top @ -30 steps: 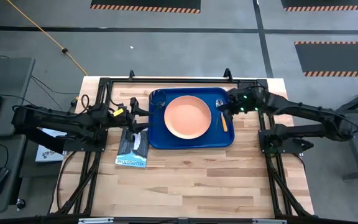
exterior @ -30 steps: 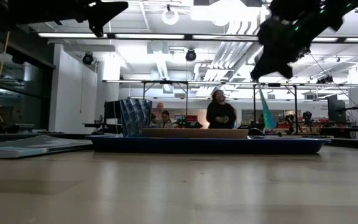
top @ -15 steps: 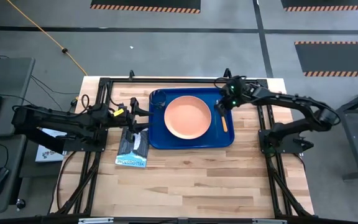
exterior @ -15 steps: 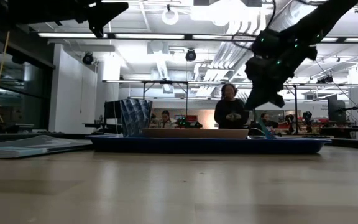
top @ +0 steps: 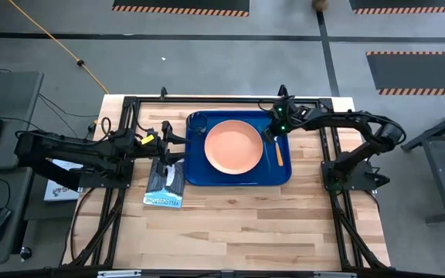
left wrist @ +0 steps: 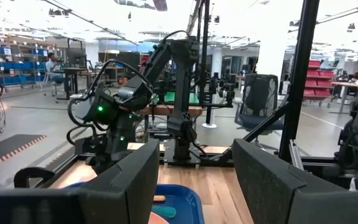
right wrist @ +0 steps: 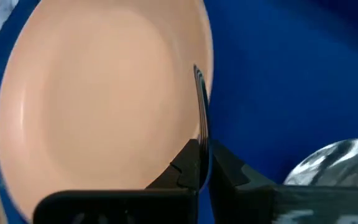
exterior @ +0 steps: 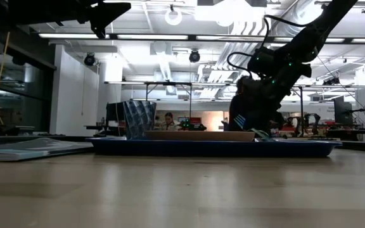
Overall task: Pick and place plate/cup/fork/spoon on tray
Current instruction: Put the blue fork on the blue tray to the right side of the orange plate
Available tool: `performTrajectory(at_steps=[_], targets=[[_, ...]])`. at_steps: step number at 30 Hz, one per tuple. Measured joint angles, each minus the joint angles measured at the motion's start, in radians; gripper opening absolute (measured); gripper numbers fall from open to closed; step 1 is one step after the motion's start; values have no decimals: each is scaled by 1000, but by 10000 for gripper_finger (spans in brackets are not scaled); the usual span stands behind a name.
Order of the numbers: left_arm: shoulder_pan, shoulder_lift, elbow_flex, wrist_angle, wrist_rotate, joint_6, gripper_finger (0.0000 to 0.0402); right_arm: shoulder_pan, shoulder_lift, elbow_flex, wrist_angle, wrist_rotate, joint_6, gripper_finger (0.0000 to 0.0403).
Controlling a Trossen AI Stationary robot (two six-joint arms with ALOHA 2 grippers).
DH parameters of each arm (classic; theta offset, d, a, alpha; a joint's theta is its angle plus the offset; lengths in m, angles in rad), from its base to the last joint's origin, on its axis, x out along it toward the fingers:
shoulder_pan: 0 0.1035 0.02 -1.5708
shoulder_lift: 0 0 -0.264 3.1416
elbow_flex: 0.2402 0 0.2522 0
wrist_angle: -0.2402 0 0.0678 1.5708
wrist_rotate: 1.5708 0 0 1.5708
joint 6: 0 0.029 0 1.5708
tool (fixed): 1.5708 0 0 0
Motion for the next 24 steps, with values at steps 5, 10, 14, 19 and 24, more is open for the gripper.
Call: performTrajectory(at_steps=[5,10,14,19,24], targets=[[0,0,0,-2,0,0,193,-13,0,0,13,114,62,1],[0,0,0,-6,0,0,193,-13,0,-1,14,178,114,1],[0,0,0,-6,0,0,193,-12,0,-1,12,215,144,1],[0,0,0,-6,0,0,193,-13,36,-1,29,247,170,1],[0,0,0,-9,0,0,193,-13,99,-1,101,226,166,1]])
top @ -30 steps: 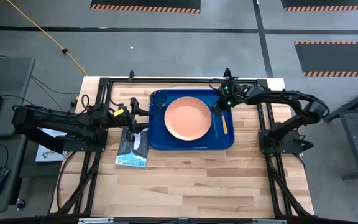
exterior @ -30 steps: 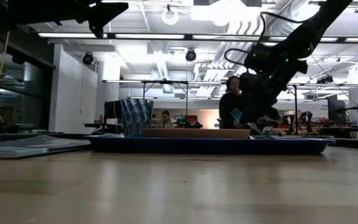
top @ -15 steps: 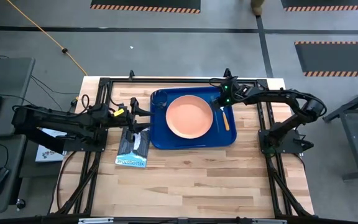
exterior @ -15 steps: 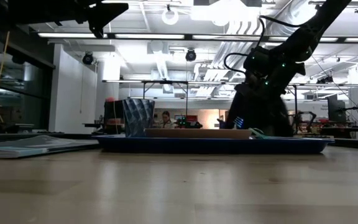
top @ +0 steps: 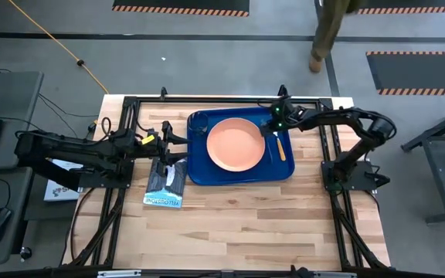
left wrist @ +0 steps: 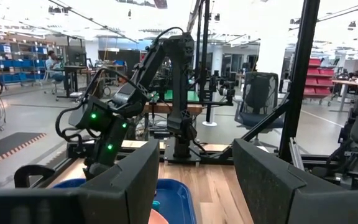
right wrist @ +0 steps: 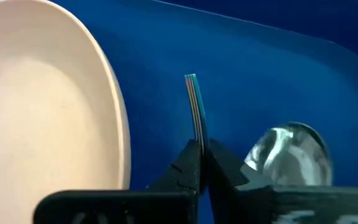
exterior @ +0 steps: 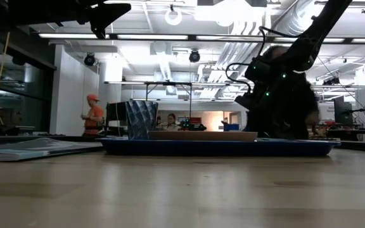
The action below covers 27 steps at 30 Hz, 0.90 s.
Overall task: Pick and place plate/cup/fork/spoon on tray
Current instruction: Put the blue fork on the blue tray to the right side of the orange plate
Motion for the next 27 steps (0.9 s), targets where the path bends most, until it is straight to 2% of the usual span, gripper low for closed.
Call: performTrajectory(at_steps=[14,17,24,27], targets=[[0,0,0,-6,-7,0,193,0,43,0,31,30,7,8],[0,0,0,-6,-7,0,193,0,43,-1,30,48,2,30],[0,0,0,-7,-7,0,193,0,44,-1,30,91,-7,112],[0,0,0,-7,-7,0,193,0,44,-1,37,91,-24,133]])
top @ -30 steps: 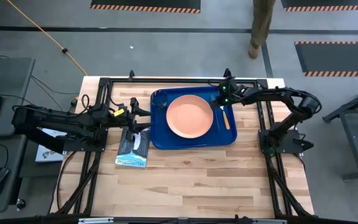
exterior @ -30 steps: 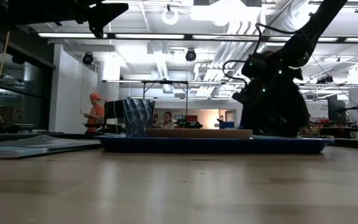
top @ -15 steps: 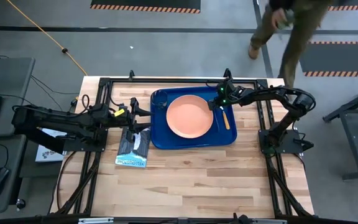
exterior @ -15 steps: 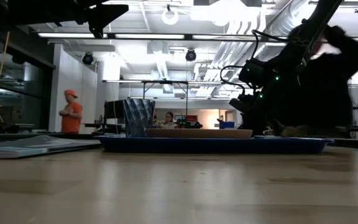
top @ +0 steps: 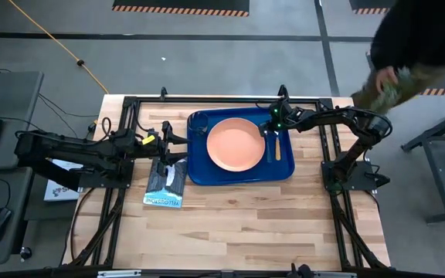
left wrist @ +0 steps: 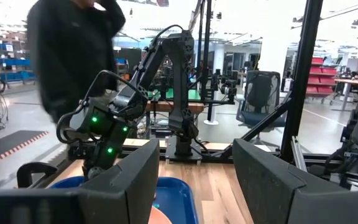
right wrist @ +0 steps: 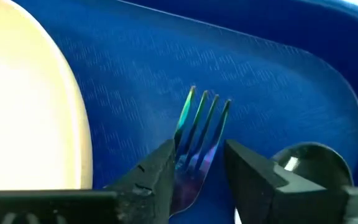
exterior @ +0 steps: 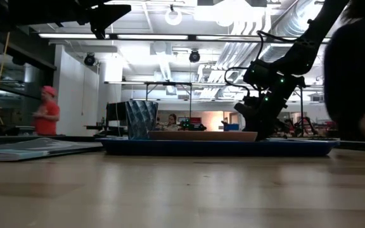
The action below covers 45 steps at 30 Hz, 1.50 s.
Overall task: Pick and place plate/cup/fork/spoon on tray
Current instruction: Put the blue fork on the blue tray to the right side of the orange plate, then return to Home Position
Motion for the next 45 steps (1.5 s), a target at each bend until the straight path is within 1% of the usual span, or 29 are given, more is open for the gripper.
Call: performTrajectory(at_steps=[5,11,13,15,18,20,22,24,27,29,30,34,37,41,45], targets=[[0,0,0,-7,0,0,193,-1,-21,10,-11,25,-37,141],[0,0,0,-9,0,0,193,-1,-112,27,-23,38,-74,142],[0,0,0,-17,0,0,193,0,-150,27,-51,34,-94,142],[0,0,0,-25,0,0,193,8,-186,27,-115,32,-113,142],[0,0,0,-28,0,0,193,38,-237,10,-198,36,-129,142],[0,0,0,-28,0,0,193,74,-270,-15,-217,31,-129,138],[0,0,0,-29,0,0,193,115,-302,-51,-221,33,-125,129],[0,0,0,-29,0,0,193,165,-335,-95,-214,63,-104,109],[0,0,0,-28,-11,28,193,250,-390,-170,-142,123,-79,56],[0,0,0,-29,-34,36,193,302,-428,-221,-38,137,-76,17],[0,0,0,-28,-51,38,193,327,-448,-246,32,130,-81,9],[0,0,0,-28,-106,86,193,409,-498,-325,375,17,-161,15],[0,-16,0,-33,-138,123,193,444,-500,-336,557,-22,-207,3],[-1,-93,0,-106,-129,122,193,452,-500,-314,664,-24,-268,6],[-1,-190,0,-265,-132,75,193,449,-500,-289,728,-50,-304,1]])
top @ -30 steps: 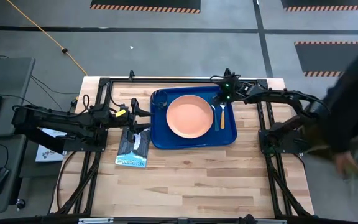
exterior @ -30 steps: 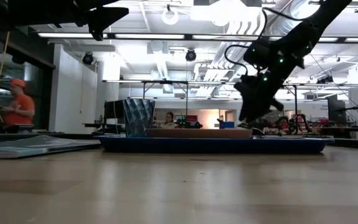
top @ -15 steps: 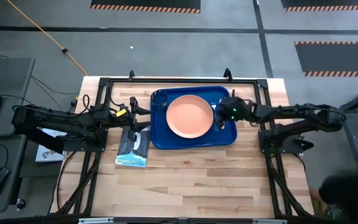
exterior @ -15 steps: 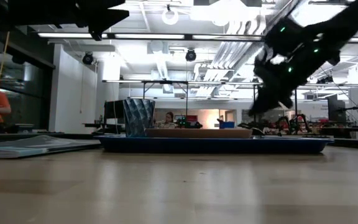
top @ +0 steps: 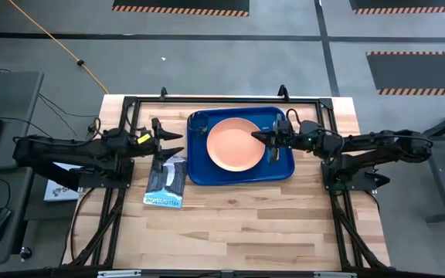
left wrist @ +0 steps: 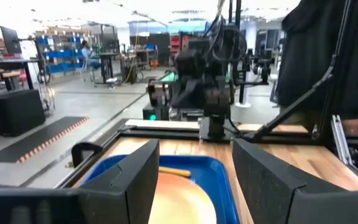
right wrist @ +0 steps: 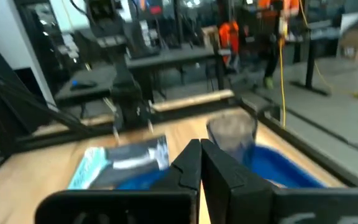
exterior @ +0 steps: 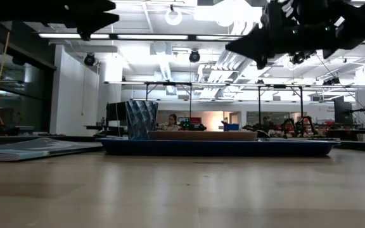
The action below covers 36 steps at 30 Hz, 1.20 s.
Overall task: Pick and place plate/cup/fork/spoon on tray
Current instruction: Return to Home Position
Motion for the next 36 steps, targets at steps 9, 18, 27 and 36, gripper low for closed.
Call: performTrajectory(at_steps=[9,18,27,36], targets=[[0,-138,-1,-106,2,-30,193,0,0,80,5,-26,5,0],[0,-154,-1,-149,7,-24,193,22,0,96,5,-27,-4,0],[0,-160,-1,-141,29,-23,193,24,0,96,0,-20,-5,0],[0,-162,-1,-120,29,-14,193,24,1,96,0,-9,-22,0]])
